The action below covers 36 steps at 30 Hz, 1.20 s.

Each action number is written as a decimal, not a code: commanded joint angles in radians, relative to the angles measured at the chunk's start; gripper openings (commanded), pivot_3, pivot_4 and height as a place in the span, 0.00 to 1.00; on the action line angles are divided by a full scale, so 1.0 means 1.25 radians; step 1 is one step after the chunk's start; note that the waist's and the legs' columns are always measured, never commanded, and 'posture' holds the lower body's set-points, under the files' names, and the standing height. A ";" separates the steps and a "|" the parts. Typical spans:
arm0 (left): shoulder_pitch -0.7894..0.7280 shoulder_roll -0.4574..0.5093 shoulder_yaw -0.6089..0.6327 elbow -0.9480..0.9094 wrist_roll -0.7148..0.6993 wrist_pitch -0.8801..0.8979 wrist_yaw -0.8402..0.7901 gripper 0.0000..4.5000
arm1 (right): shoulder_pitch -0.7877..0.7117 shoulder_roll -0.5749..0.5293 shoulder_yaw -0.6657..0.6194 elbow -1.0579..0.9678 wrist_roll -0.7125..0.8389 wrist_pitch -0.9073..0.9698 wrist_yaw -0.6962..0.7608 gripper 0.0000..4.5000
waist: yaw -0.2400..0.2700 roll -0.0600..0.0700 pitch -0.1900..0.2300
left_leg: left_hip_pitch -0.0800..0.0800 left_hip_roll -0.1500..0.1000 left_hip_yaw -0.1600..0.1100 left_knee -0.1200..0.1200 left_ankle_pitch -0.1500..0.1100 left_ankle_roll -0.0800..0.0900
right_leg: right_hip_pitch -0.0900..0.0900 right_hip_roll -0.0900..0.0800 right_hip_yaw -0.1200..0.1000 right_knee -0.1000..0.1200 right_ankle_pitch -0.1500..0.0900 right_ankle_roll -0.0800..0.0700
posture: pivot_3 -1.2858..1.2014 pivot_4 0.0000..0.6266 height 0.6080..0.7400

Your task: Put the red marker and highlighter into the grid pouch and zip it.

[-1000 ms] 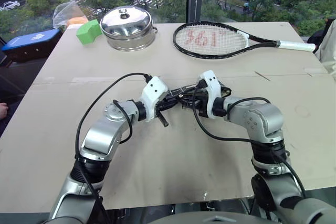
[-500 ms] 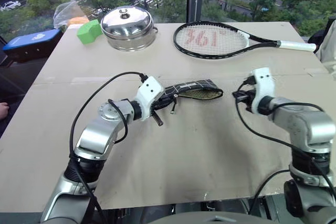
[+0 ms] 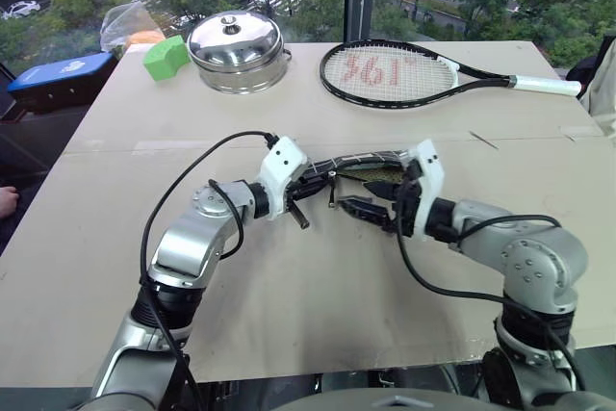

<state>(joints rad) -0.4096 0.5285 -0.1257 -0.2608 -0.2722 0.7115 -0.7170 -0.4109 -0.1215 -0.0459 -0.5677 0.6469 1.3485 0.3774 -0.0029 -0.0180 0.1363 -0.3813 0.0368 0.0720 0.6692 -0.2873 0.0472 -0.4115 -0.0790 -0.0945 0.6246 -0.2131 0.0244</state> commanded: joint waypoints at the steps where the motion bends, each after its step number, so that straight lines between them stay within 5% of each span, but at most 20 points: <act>1: -0.007 0.004 0.015 -0.035 -0.019 0.003 -0.003 0.00 | -0.022 0.013 0.026 0.043 -0.012 -0.048 -0.015 0.86 | 0.000 0.000 0.000 | 0.000 0.000 0.000 0.000 0.000 0.000 | 0.000 0.000 0.000 0.000 0.000 0.000 | 0.52 0.24 1.00; 17: 0.005 0.008 0.019 -0.090 -0.062 0.047 0.001 0.00 | -0.102 0.031 0.093 0.261 -0.042 -0.202 0.024 0.86 | -0.006 0.000 0.000 | 0.000 0.000 0.000 0.000 0.001 -0.001 | 0.000 0.000 0.000 0.000 0.000 0.000 | 0.52 0.24 1.00; 26: 0.024 0.025 0.022 -0.111 -0.069 0.054 -0.004 0.00 | -0.107 0.024 0.063 0.267 -0.003 -0.203 0.043 0.01 | -0.005 0.000 0.000 | 0.000 0.000 0.000 0.000 0.000 -0.001 | 0.000 0.000 0.000 0.000 0.000 0.000 | 0.52 0.24 1.00; 36: 0.031 0.045 0.030 -0.098 -0.071 0.041 -0.012 0.00 | -0.080 -0.012 0.061 0.241 0.003 -0.198 0.046 0.01 | -0.006 0.000 0.000 | 0.000 0.001 -0.001 -0.001 0.000 -0.001 | 0.000 0.000 0.000 0.000 0.000 0.000 | 0.52 0.24 1.00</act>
<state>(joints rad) -0.3664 0.5761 -0.0960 -0.3546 -0.3541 0.7798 -0.7239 -0.5111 -0.1256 0.0436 -0.2196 0.6367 1.1223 0.4293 -0.0103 -0.0178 0.1364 -0.3814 0.0375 0.0711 0.6684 -0.2867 0.0462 -0.4116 -0.0790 -0.0941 0.6249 -0.2130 0.0243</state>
